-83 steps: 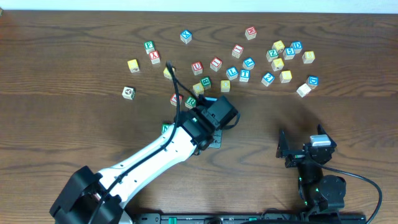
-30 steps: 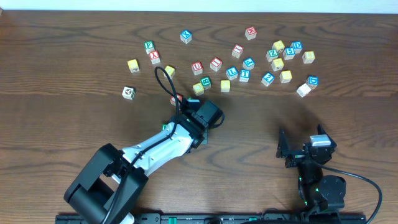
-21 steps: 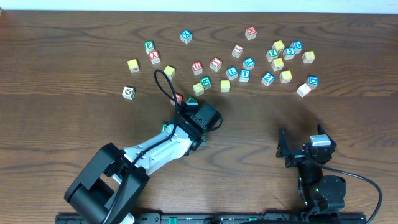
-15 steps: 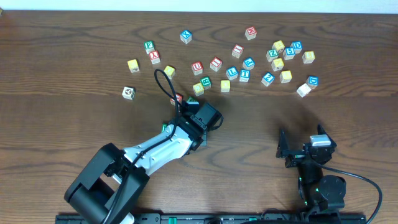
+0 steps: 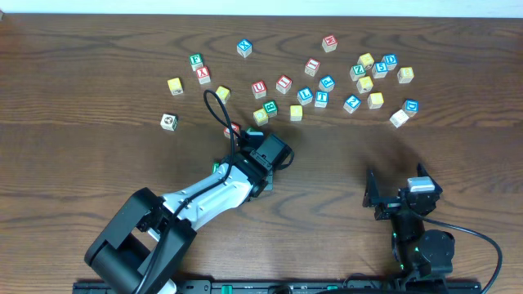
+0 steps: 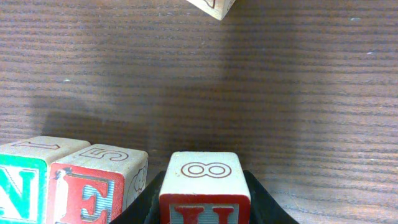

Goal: Spell out NEURIPS
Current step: 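Lower the U block beside the E block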

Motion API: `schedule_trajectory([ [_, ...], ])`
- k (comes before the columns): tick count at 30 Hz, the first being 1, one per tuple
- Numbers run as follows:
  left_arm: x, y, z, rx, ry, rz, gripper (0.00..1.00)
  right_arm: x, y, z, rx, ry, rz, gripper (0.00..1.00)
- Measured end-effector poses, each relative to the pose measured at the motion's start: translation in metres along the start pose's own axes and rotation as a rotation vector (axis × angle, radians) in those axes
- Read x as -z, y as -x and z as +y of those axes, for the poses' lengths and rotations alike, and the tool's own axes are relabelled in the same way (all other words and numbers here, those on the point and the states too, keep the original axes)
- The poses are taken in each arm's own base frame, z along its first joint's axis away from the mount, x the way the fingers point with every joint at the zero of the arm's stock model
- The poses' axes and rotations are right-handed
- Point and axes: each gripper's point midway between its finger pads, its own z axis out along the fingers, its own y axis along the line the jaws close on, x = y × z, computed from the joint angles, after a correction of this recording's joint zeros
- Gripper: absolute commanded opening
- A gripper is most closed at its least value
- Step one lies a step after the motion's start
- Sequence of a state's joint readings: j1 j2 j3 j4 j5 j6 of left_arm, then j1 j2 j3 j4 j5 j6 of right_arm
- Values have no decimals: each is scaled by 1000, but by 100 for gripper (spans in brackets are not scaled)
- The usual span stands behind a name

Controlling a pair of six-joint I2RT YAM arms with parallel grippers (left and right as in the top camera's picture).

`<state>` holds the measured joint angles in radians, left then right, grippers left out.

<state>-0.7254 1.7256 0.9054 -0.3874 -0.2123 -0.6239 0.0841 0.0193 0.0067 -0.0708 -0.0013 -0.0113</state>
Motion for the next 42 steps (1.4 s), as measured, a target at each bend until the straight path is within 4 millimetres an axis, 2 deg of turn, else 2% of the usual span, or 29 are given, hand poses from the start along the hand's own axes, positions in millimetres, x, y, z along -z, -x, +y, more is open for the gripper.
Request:
schedule_trajectory([
  [15,0,-2,1,-3,3,10,8,0,0,0,0,0,0,99],
  [18,-1,-3,1,-3,4,11,17,0,0,0,0,0,1,99],
  [19,-1,-3,1,-3,4,11,24,0,0,0,0,0,0,99],
  [22,-1,-3,1,-3,4,11,25,0,0,0,0,0,0,99],
  [24,-1,-3,1,-3,4,11,35,0,0,0,0,0,0,99],
  [28,-1,-3,1,-6,1,13,42,0,0,0,0,0,1,99],
  [42,-1,-3,0,-7,1,14,42,0,0,0,0,0,0,99],
])
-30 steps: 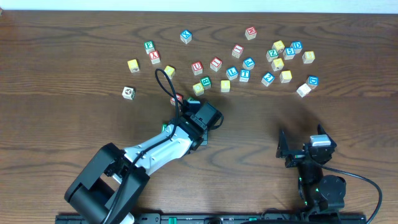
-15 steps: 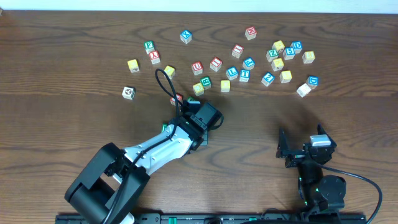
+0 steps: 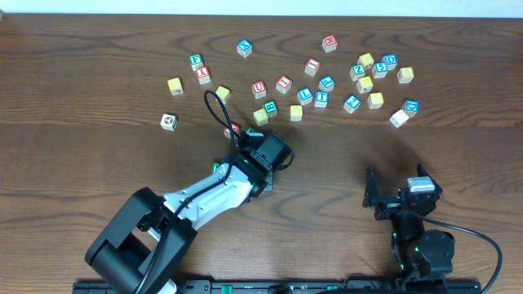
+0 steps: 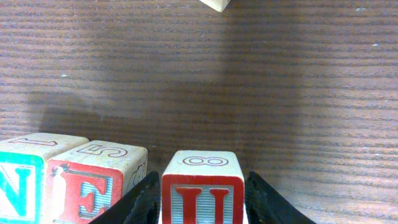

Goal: Spell out NEURIPS
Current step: 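Lower the U block beside the E block, then open the left gripper and lift away from the U block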

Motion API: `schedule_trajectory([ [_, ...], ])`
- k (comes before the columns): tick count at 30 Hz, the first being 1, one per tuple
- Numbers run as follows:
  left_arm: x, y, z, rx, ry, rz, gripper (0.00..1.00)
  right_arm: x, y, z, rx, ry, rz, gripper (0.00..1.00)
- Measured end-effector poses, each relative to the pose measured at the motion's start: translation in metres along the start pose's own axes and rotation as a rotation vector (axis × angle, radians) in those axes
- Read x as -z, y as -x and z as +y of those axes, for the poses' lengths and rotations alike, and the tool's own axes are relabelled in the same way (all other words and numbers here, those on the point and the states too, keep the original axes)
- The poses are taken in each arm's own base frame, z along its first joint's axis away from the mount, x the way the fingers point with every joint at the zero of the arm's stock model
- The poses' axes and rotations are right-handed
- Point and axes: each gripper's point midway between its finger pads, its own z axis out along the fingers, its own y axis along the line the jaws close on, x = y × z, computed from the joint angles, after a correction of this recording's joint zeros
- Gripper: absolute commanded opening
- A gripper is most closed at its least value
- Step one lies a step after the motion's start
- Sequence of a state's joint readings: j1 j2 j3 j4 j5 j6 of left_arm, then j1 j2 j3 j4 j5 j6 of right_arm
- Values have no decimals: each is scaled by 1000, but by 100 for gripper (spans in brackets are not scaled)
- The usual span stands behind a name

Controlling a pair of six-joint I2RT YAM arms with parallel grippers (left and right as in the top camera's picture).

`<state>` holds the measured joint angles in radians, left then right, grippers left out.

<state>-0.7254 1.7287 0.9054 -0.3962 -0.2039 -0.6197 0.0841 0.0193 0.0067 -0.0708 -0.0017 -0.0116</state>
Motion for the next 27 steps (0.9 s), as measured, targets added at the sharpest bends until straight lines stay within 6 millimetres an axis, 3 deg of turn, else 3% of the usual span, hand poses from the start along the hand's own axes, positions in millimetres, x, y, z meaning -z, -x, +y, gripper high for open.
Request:
schedule_trajectory([
  [10,6,-8,5,-23,10,36,47,0,0,0,0,0,0,99],
  [27,77,30,-3,-4,-139,-150,59,0,0,0,0,0,1,99],
])
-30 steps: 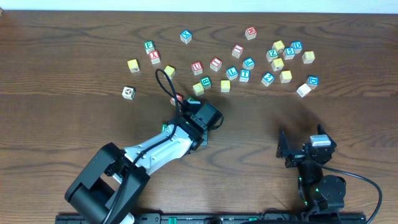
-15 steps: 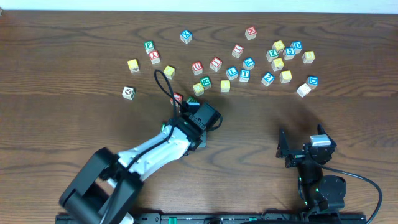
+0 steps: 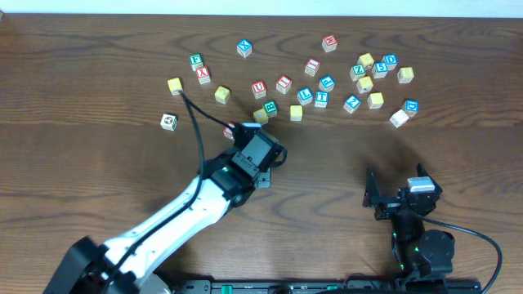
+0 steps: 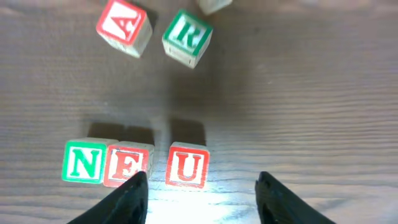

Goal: Spell out NEURIPS
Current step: 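Open the left gripper and lift away from the U block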

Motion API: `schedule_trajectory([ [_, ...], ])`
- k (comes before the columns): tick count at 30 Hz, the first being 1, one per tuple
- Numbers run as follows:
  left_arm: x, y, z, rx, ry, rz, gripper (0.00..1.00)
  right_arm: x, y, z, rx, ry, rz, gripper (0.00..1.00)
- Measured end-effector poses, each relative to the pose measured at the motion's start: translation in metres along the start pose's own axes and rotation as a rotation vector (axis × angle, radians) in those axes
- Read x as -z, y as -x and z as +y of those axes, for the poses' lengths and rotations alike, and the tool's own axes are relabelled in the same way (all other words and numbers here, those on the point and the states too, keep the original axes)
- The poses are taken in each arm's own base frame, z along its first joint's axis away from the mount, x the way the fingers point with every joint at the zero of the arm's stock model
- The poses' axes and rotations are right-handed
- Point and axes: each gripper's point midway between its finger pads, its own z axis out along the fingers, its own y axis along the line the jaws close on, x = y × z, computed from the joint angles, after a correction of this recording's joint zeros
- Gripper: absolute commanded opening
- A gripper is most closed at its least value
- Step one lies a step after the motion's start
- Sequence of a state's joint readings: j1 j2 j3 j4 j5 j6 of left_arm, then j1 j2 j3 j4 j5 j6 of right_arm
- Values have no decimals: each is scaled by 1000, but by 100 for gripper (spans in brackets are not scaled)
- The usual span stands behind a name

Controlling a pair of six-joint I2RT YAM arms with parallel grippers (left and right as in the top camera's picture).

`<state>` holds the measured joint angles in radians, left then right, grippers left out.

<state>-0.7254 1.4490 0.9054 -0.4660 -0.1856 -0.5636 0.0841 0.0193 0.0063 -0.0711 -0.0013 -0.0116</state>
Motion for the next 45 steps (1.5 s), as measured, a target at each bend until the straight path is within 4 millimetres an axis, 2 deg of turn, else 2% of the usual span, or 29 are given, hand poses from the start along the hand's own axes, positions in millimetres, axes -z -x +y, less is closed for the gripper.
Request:
schedule_trajectory([
  [10,39,22,-5,-4,-78,-111,70,0,0,0,0,0,0,99],
  [15,49,27,-5,-7,-95,-136,75,0,0,0,0,0,-1,99],
  [19,49,27,-4,-16,-93,-136,76,0,0,0,0,0,-1,99],
  [26,46,23,10,-10,-54,-108,76,0,0,0,0,0,0,99],
  [45,45,20,12,-13,-44,-94,76,0,0,0,0,0,-1,99],
])
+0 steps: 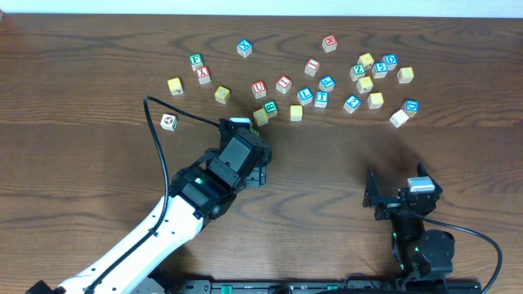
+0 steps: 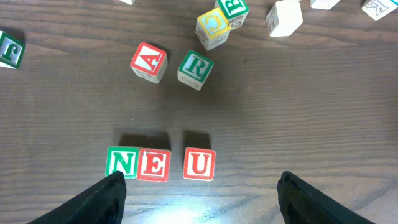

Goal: Spell out NEURIPS
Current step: 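Open the left gripper and lift away from the U block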

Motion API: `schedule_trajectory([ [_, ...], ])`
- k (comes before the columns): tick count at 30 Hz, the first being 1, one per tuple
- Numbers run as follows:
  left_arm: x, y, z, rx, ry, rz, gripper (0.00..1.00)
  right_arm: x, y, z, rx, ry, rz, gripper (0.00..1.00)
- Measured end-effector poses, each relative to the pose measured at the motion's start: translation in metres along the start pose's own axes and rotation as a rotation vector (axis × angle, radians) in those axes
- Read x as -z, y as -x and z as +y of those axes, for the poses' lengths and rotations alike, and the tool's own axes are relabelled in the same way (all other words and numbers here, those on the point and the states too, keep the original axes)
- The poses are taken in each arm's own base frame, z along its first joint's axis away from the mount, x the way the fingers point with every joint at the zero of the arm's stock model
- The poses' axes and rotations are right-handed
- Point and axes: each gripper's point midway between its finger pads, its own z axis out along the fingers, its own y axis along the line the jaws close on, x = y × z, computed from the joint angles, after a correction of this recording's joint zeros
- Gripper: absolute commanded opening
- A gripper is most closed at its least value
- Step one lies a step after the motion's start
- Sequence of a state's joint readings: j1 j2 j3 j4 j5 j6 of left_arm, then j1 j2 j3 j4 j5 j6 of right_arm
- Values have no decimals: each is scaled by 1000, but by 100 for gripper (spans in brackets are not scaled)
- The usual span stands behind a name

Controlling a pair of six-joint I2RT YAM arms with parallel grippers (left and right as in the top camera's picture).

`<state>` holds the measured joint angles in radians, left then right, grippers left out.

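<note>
In the left wrist view, a green N block (image 2: pixel 123 162), a red E block (image 2: pixel 153 165) and a red U block (image 2: pixel 199 164) stand in a row on the wooden table. N and E touch; a small gap separates E and U. My left gripper (image 2: pixel 200 202) hangs open high above the row, holding nothing. A green R block (image 2: pixel 195 67) and a red A block (image 2: pixel 149 61) lie beyond the row. Overhead, the left arm (image 1: pixel 233 159) hides the row. My right gripper (image 1: pixel 391 196) is parked at the front right.
Several loose letter blocks are scattered along the back of the table (image 1: pixel 458 155), among them a yellow block (image 2: pixel 213 26) and a white block (image 2: pixel 283 17) just past R. A lone white block (image 1: pixel 168 122) sits at the left.
My left gripper is higher above the N, E, U row and its fingers stand wider apart. Overhead, the arm's head sits a little further left. The blocks have not moved.
My left gripper was shut on the U block just right of N and E. Then it held U down beside E. Then it was open and raised, with U left standing in the row. Now it hangs higher still.
</note>
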<state>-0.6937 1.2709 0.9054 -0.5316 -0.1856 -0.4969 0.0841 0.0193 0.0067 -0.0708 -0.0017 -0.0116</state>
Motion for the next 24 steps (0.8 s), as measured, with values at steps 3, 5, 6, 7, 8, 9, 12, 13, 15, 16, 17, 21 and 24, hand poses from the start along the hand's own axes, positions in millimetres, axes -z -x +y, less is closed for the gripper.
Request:
schedule_trajectory([
  [3,0,-2,1,-2,4,6,77,0,0,0,0,0,0,99],
  [5,0,-2,1,-3,6,9,77,0,0,0,0,0,0,99],
  [6,0,-2,1,-3,6,9,77,0,0,0,0,0,1,99],
  [7,0,-2,1,-3,6,9,77,0,0,0,0,0,0,99],
  [8,0,-2,1,-3,6,9,77,0,0,0,0,0,0,99],
  [9,0,-2,1,-3,6,9,77,0,0,0,0,0,0,99],
  [12,0,-2,1,-3,6,9,77,0,0,0,0,0,0,99],
  [13,0,-2,1,-3,6,9,77,0,0,0,0,0,0,99],
  [15,0,-2,1,-3,6,9,77,0,0,0,0,0,0,99],
  [16,0,-2,2,-2,6,9,77,0,0,0,0,0,0,99],
  [17,0,-2,3,0,8,8,77,0,0,0,0,0,0,99],
  [21,-1,1,8,16,19,6,77,0,0,0,0,0,0,99],
  [24,-2,2,11,22,24,5,77,0,0,0,0,0,0,99],
])
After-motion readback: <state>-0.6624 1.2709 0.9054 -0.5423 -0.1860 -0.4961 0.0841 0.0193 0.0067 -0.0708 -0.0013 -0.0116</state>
